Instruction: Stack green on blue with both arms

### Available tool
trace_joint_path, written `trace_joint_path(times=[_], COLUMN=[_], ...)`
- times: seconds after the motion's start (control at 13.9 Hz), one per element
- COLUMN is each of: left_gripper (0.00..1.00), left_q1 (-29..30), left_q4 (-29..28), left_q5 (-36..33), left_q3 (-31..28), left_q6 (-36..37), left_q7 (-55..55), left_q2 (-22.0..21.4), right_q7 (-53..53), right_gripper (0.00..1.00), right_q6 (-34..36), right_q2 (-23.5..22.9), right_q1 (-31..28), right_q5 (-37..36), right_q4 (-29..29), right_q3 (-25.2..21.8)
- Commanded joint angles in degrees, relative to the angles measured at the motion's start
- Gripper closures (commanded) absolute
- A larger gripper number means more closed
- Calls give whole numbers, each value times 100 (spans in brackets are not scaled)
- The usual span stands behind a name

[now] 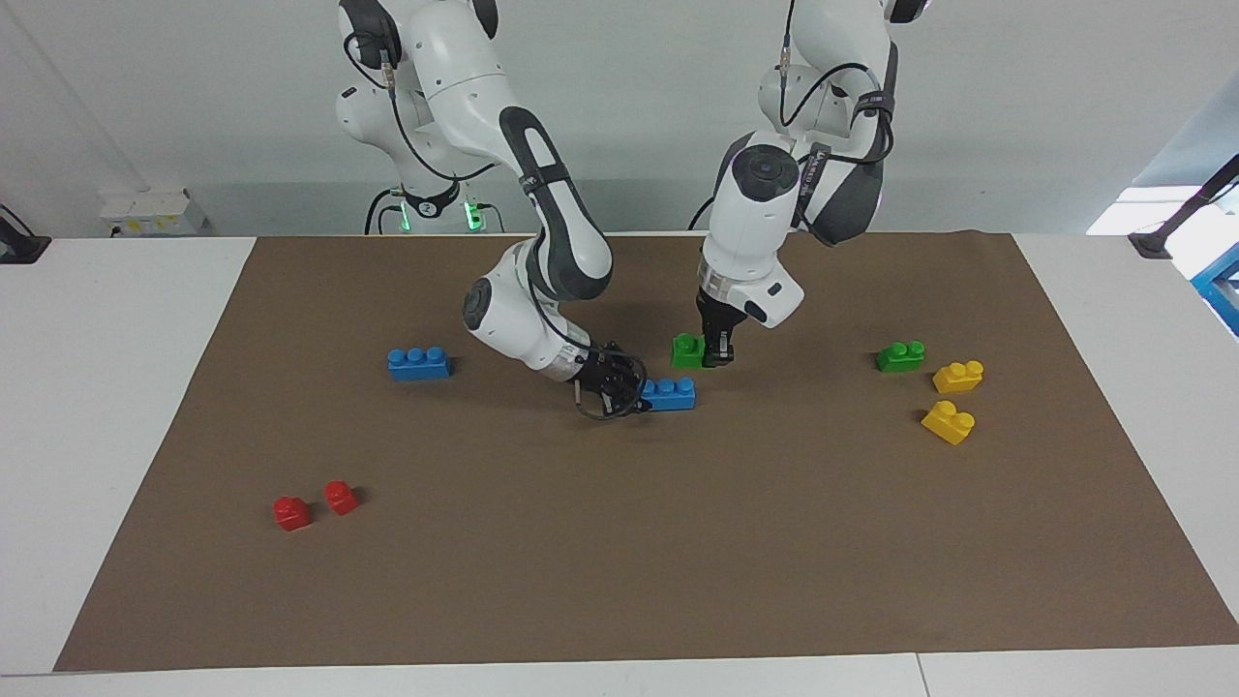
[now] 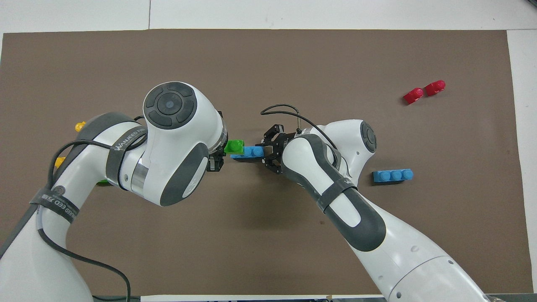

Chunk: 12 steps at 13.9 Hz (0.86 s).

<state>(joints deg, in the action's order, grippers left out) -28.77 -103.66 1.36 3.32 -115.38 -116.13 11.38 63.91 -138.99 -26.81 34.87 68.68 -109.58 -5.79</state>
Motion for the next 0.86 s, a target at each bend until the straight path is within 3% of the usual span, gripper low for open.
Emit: trace_joint_path(times=[0.0,0.29,0.79], left_gripper=[100,100,100], left_q1=[-207,-208,-225], left_q4=[-461,-646,-770], left_q5=[-128,-452,-532], left_q3=[-94,-94,-85], left_q6=[-335,-897,-1206], left_q7=[-357,-928,-947], left_q2=[-153,-83,75], right_q7=[-510,-520,-511], right_gripper=[100,100,100], right_q6=[-137,-163,-365], right_q2=[-53,-53,-62], right_q1=[11,-15,11], right_q5=[286,304,304], right_q4=[-99,-125,-160], right_q3=[-10,-10,-10])
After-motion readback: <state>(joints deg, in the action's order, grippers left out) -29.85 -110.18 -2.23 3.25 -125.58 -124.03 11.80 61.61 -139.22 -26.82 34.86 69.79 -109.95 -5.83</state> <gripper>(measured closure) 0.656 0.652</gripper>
